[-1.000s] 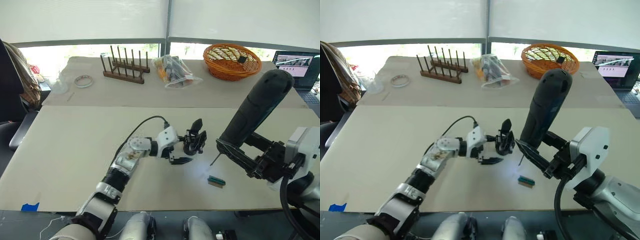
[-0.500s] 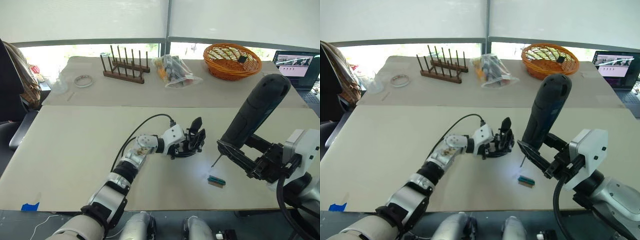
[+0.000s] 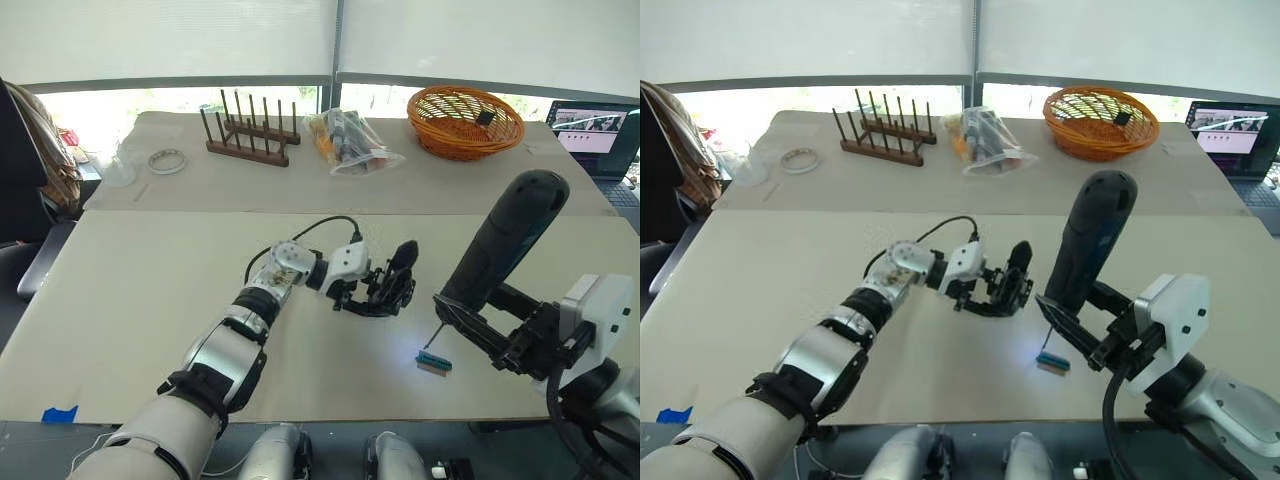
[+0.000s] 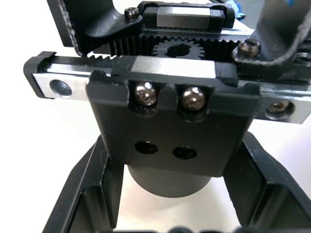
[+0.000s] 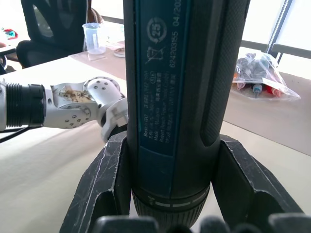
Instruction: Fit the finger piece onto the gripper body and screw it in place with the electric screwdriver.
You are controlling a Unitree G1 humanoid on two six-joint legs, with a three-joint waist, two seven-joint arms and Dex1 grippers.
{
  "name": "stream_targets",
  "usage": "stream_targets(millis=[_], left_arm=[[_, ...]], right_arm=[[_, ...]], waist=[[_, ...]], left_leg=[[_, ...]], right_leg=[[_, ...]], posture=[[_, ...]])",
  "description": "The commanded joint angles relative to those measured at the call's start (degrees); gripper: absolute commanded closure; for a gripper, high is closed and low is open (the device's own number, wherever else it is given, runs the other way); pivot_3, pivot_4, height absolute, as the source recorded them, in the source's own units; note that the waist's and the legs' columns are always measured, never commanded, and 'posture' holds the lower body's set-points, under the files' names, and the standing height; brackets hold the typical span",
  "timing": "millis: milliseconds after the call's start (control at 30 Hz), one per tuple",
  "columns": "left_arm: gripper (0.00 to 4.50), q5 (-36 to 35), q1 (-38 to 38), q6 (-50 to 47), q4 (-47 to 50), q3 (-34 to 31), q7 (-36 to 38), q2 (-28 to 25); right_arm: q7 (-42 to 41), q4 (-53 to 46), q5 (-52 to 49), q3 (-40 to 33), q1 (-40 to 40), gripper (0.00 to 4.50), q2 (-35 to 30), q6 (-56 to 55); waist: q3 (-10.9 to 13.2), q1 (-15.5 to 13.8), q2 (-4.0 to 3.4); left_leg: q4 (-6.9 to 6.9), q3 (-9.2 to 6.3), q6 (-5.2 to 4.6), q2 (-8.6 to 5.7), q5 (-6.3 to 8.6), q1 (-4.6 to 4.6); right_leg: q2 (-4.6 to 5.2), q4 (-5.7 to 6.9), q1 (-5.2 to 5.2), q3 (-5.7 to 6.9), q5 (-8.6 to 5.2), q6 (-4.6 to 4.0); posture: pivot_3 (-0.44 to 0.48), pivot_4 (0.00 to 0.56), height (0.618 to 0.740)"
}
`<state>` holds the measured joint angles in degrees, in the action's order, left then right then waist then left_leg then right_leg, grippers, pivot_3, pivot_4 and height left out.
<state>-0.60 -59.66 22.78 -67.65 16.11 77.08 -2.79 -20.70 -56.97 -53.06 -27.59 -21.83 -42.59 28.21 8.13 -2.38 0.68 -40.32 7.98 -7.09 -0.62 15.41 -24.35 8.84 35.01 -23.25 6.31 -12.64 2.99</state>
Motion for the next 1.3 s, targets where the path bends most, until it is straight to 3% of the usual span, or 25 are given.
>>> stream_targets(millis=[33,167,267,333,467,567,733,867,1067,1300], left_arm=[[2.17,1.3,-1.9,1.84,-1.33,-1.33,-2.81,1.03],[2.17,4.74,-2.28,0.99,-3.41,-0.72,-6.76,1.21],[0.61,5.58,-2.09,-0.79,-3.93,-1.03,-7.03,0.62],[0.0,5.13,-1.69,-1.67,-3.28,-1.75,-6.47,0.11],[0.0,3.62,1.86,-2.77,1.75,-2.88,-3.59,-2.42],[0.0,1.7,7.57,-8.62,11.51,-3.61,-2.25,-4.4],[0.0,-0.76,19.69,-24.42,34.86,-4.05,-9.06,-5.02],[0.0,0.62,27.05,-30.67,47.56,-1.76,-15.48,-4.29],[0.0,1.96,30.67,-33.67,53.24,1.22,-21.85,-3.26],[0.0,2.28,29.41,-33.13,51.72,3.21,-25.64,-1.31]], right_arm=[[0.09,-2.66,-0.17,-1.76,0.27,2.58,0.31,-1.73],[-0.24,-2.21,-0.29,-1.86,0.84,2.58,-0.05,-1.55],[-0.56,-1.88,-0.5,-1.85,1.37,2.58,-0.39,-1.42],[-0.68,-1.85,-0.64,-1.88,1.54,2.58,-0.45,-1.31],[-0.98,-1.49,-1.15,-2.02,1.75,2.58,-0.62,-1.23],[-1.36,-1.13,-1.55,-2.02,1.81,2.58,-0.71,-1.2],[-1.92,-0.4,-2.2,-2.69,2.21,2.58,-1.0,-1.08],[-1.65,-0.06,-3.93,-3.68,1.91,2.58,-1.08,-0.84],[-1.59,0.85,-6.64,-4.44,4.1,2.58,-4.07,-0.13],[0.96,1.66,-12.94,-1.55,14.84,2.58,-10.13,1.55]], waist=[[0.0,-0.01,0.01],[0.01,-0.07,0.02],[0.01,-0.06,0.01],[0.01,0.03,0.01],[0.0,0.28,0.0],[-0.01,0.4,-0.01],[-0.01,0.25,-0.03],[-0.02,0.09,-0.03],[-0.02,0.02,-0.04],[-0.02,0.0,-0.03]], left_leg=[[0.0,0.0,-0.01,-0.01,0.0,0.0],[-0.06,0.0,-0.06,0.0,0.03,-0.04],[-0.14,-0.02,-0.17,0.0,0.09,-0.04],[-0.16,-0.02,-0.2,0.0,0.11,-0.04],[-0.16,-0.01,-0.19,0.0,0.12,-0.04],[-0.16,-0.01,-0.16,0.02,0.12,-0.02],[-0.27,-0.08,-0.15,0.02,0.12,-0.01],[-0.29,-0.12,-0.14,0.02,0.12,0.03],[-0.31,-0.12,-0.13,0.02,0.13,0.08],[-0.31,-0.13,-0.11,0.04,0.14,0.06]], right_leg=[[0.0,0.0,0.0,0.0,0.0,0.0],[0.0,0.02,0.0,0.0,0.01,0.02],[0.03,0.0,0.04,0.0,0.04,0.08],[0.04,0.0,0.04,-0.02,0.06,0.1],[0.04,0.01,0.01,-0.02,0.06,0.1],[0.03,0.02,0.01,-0.02,0.06,0.1],[0.03,0.02,0.09,-0.01,0.06,0.1],[0.03,0.03,0.14,-0.02,0.05,0.11],[0.03,0.03,0.18,-0.03,0.05,0.11],[0.04,0.02,0.15,-0.02,0.05,0.1]], posture=[[0.0,0.15,0.74],[0.0,0.15,0.74],[0.0,0.15,0.74],[0.0,0.15,0.74],[0.0,0.15,0.74],[0.0,0.15,0.74],[0.0,0.15,0.74],[0.0,0.15,0.74],[0.0,0.15,0.74],[0.0,0.15,0.74]])
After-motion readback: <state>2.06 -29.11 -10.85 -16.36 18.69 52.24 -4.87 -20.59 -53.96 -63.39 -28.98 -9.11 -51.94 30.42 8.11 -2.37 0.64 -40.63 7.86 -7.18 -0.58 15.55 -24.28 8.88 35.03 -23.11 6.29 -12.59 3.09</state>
